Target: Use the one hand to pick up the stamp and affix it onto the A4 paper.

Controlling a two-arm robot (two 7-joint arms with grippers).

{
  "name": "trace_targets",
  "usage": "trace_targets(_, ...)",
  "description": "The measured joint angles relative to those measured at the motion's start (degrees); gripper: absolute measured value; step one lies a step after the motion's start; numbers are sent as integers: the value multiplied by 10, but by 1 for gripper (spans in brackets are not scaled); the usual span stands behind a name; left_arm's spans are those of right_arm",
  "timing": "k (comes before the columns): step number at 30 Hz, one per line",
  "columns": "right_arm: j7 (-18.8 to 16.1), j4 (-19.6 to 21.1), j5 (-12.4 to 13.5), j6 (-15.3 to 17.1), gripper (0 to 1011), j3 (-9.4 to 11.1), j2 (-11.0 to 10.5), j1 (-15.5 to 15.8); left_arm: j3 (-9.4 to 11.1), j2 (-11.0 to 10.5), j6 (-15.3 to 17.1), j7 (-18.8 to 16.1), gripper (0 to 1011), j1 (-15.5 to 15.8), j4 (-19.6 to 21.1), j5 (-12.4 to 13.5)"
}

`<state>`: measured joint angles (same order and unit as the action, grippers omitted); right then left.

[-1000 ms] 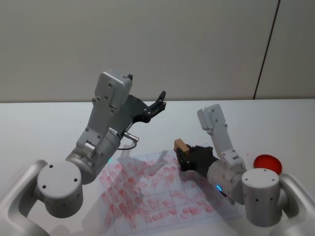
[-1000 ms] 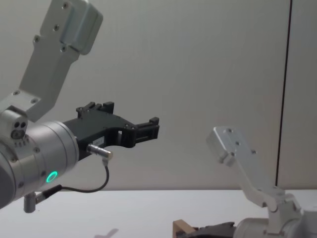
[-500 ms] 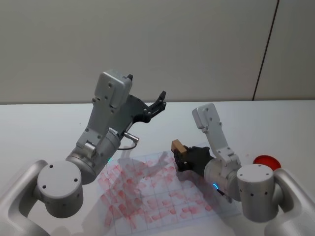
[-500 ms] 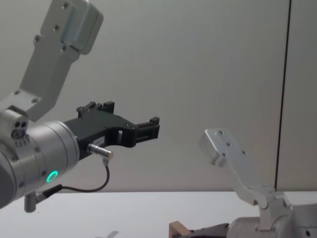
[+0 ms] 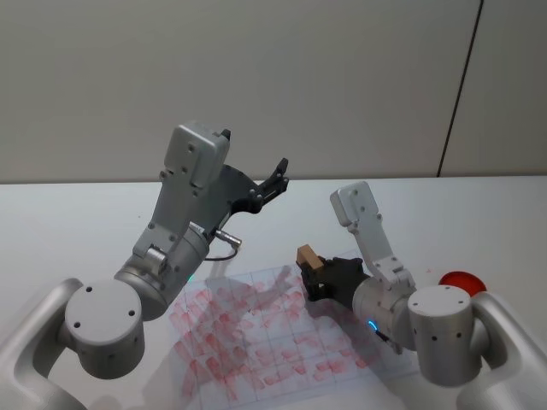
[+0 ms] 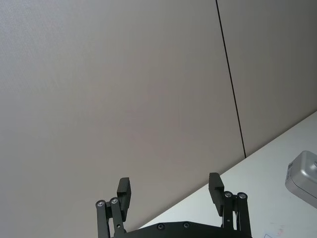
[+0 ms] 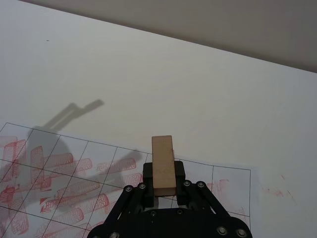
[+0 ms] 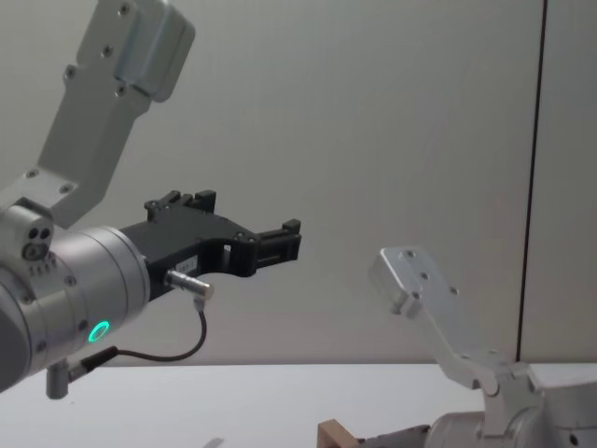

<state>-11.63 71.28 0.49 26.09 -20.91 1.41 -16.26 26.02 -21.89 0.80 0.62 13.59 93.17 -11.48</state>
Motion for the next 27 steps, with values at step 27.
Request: trace_targets(27,71,122,27,-38,219,29,-20,20,0,0,0,0,1001,0,0,0)
